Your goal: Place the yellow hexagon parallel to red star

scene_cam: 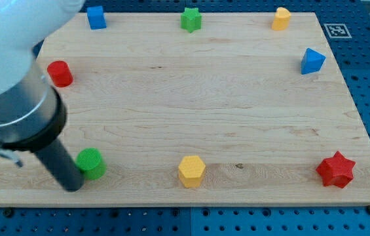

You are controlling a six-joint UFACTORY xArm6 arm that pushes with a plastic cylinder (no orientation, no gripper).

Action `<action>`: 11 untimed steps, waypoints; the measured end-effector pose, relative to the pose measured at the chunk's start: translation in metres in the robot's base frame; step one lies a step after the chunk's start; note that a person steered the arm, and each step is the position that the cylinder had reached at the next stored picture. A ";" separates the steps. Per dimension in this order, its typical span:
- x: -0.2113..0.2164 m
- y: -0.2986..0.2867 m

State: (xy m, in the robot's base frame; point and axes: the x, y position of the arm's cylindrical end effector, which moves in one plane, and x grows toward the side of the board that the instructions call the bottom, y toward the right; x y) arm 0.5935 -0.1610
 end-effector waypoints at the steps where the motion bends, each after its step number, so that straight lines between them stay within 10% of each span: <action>1: -0.025 0.022; 8: 0.016 0.254; 11: -0.007 0.264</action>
